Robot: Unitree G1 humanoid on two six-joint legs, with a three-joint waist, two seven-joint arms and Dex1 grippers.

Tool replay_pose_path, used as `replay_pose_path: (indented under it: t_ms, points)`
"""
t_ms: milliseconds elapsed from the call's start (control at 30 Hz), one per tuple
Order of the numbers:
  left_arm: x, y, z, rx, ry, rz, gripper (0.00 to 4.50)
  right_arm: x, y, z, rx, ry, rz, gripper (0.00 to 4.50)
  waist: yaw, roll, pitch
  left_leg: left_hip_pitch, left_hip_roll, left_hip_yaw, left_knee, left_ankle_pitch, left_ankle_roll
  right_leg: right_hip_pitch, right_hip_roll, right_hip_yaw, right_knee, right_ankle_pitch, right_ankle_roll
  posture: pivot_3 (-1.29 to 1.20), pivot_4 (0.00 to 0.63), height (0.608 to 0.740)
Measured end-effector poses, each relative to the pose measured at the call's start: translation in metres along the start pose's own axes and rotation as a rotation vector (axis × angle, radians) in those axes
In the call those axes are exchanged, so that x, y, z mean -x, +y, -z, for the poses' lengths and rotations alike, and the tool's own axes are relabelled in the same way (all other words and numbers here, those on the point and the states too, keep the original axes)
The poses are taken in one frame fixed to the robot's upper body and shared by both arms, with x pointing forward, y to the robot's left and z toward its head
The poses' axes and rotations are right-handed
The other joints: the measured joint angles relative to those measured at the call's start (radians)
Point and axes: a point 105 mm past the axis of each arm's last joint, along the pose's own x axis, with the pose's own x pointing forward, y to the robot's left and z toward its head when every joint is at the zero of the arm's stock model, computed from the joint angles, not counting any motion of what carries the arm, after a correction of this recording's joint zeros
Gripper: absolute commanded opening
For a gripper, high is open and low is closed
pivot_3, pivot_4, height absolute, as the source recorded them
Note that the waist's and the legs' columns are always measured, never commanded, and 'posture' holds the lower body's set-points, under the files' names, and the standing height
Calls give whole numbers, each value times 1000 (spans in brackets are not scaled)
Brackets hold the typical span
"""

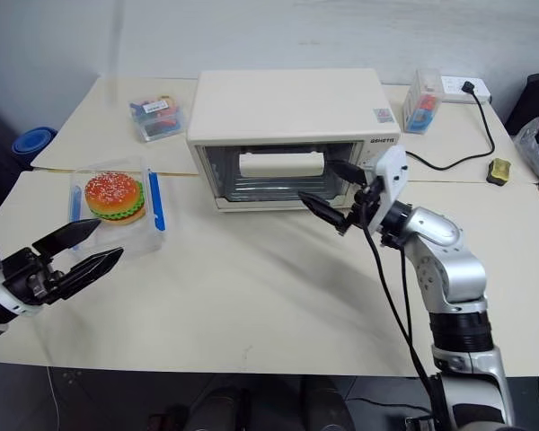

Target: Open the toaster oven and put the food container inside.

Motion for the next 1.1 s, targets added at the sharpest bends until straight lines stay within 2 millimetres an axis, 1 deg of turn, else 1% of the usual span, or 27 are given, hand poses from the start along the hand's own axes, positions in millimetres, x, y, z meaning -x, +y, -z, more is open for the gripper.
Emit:
replay_pose_path:
  t_ms: [33,67,167,333,467,500,567,633,733,767,800,900,967,1000,1100]
  points:
    - [-2,-3,0,-2,2,12,4443,-2,1,-2,1,-8,-7,4500,0,0,0,-5,0,0,2,1,-2,-4,0,0,1,0,0,0,150,740]
    - [-4,-5,0,1,7,22,4443,-4,3,-2,-1,-10,-14,4500,-1,0,0,-6,0,1,3,1,-3,-6,0,0,2,0,0,0,150,740]
    - [-5,-6,3,13,18,32,4443,-3,9,-1,-2,-11,-35,4500,-4,0,0,-6,0,1,3,2,-3,-7,0,0,2,0,0,0,150,740]
    - [-9,-9,7,25,29,51,4443,17,25,6,23,43,-120,4500,-4,0,0,-5,0,1,3,0,0,-7,1,0,3,0,0,0,150,740]
    - [-17,-7,5,25,20,71,4443,36,38,21,50,115,-190,4500,-2,0,0,-3,0,1,4,1,0,-6,1,0,7,0,0,0,150,740]
    - [-22,-4,3,26,6,80,4270,41,40,26,66,130,-199,4500,0,0,0,-2,0,1,5,1,0,-6,1,0,8,0,0,0,150,740]
    - [-30,2,-2,15,-16,84,3872,43,41,27,95,130,-198,4500,1,0,0,-2,-1,1,6,2,0,-6,1,0,10,0,0,0,150,740]
    - [-40,9,-8,-7,-35,92,3228,43,41,27,123,128,-198,4500,2,0,0,-2,-2,1,6,2,0,-6,1,0,10,0,0,0,150,740]
    - [-54,18,-4,-27,-18,92,2305,44,41,27,143,127,-196,4500,2,0,0,-3,-2,1,6,2,-1,-7,1,0,10,0,0,0,150,740]
    - [-66,24,-6,-32,-22,108,1960,45,39,27,153,126,-185,4500,3,0,0,-3,-2,1,7,2,-1,-7,1,0,9,0,0,0,150,740]
    - [-75,26,-8,-45,-26,120,1657,44,38,26,160,123,-184,4500,3,-1,0,-4,-2,1,7,2,-1,-7,1,0,10,0,0,0,150,740]
    - [-109,30,-10,-110,-23,179,701,44,39,28,168,123,-183,4500,4,-1,-1,-3,-4,1,8,3,-1,-6,1,0,11,0,0,0,150,740]
    - [-125,30,-7,-115,-24,211,105,43,39,29,173,123,-184,4500,0,-1,-1,-3,-4,2,8,4,-3,-7,1,1,12,0,0,0,150,740]
    - [-131,29,-4,-115,-18,232,105,44,39,30,174,126,-182,4500,-2,-1,-1,-4,-3,3,8,5,-4,-8,2,2,15,0,0,0,150,740]
    - [-146,25,5,-113,-3,281,105,45,38,31,174,130,-170,4500,0,-1,-1,-4,-2,3,8,6,-5,-8,3,2,15,0,0,0,150,740]
